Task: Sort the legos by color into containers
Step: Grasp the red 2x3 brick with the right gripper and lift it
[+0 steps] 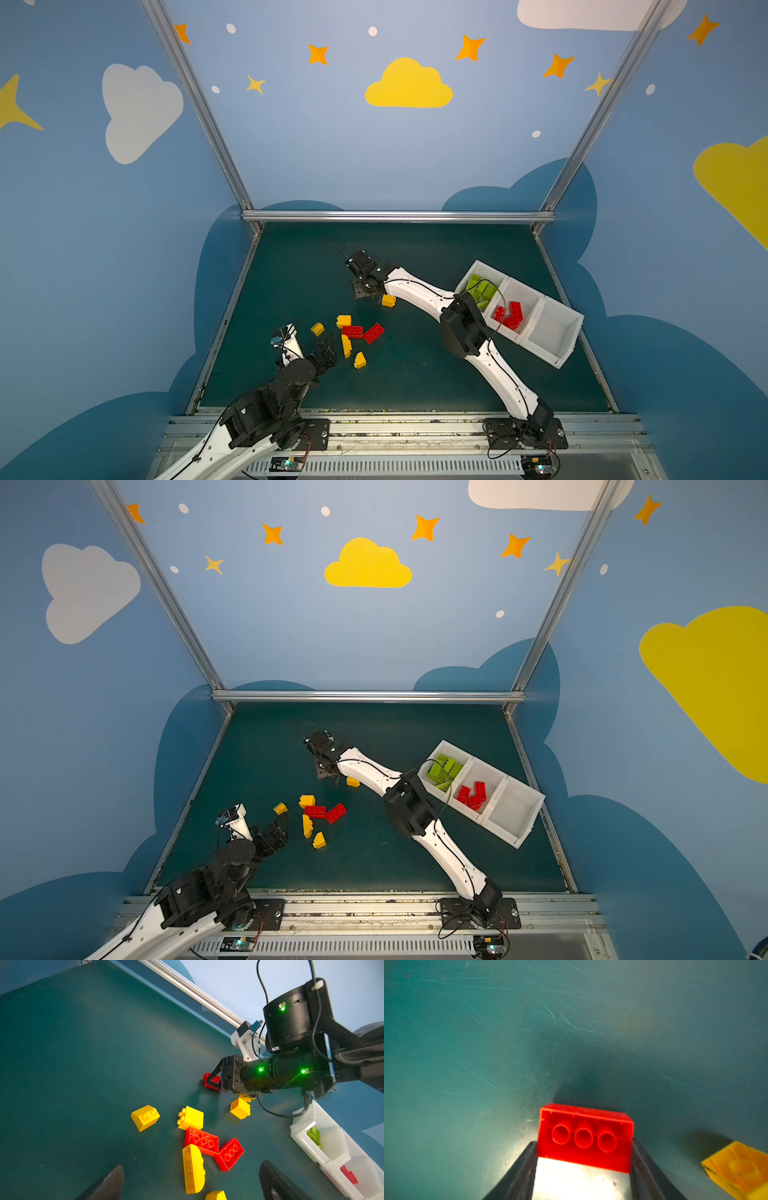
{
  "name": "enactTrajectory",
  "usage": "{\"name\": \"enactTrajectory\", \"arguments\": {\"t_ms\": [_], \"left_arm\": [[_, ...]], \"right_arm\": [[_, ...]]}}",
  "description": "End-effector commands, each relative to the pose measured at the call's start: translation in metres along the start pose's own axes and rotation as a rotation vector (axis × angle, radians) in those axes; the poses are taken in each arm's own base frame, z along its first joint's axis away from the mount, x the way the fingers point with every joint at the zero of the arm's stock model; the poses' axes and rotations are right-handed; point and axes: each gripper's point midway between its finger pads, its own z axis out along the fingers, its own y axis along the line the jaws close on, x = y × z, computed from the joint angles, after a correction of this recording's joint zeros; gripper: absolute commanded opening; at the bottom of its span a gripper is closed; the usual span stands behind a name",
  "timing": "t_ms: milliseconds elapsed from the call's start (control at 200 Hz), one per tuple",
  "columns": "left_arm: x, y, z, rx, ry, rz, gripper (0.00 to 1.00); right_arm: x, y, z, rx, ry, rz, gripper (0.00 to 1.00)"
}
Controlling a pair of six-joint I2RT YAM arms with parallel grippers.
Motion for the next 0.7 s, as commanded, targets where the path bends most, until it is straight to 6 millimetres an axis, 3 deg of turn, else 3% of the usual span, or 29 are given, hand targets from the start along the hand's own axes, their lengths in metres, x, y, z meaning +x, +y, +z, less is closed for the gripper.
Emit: {"name": "enactTrajectory", "arguments": {"t_ms": [0, 210, 385, 516, 691], "left_arm": [[0.009, -0.004, 0.005, 0.01, 0.032, 0.017, 1.0], [0.01, -0.031, 0.016, 0.035, 0.077, 0.063, 1.0], [0.013, -0.055, 0.029, 0.058, 0.112, 0.075, 1.0], [0.02, -0.071, 0.038, 0.084, 0.145, 0.07, 1.0], [0.028, -0.088, 0.051, 0.102, 0.177, 0.066, 1.0]], "right_arm": [[-0.009, -0.006, -0.032, 0.029, -0.027, -0.017, 0.55], [-0.027, -0.02, -0.087, 0.011, -0.095, -0.012, 0.55], [-0.028, -0.04, -0.127, -0.039, -0.126, 0.017, 0.55], [-0.024, -0.069, -0.155, -0.05, -0.146, 0.056, 0.55], [-0.01, -0.124, -0.188, -0.032, -0.163, 0.127, 0.55]]}}
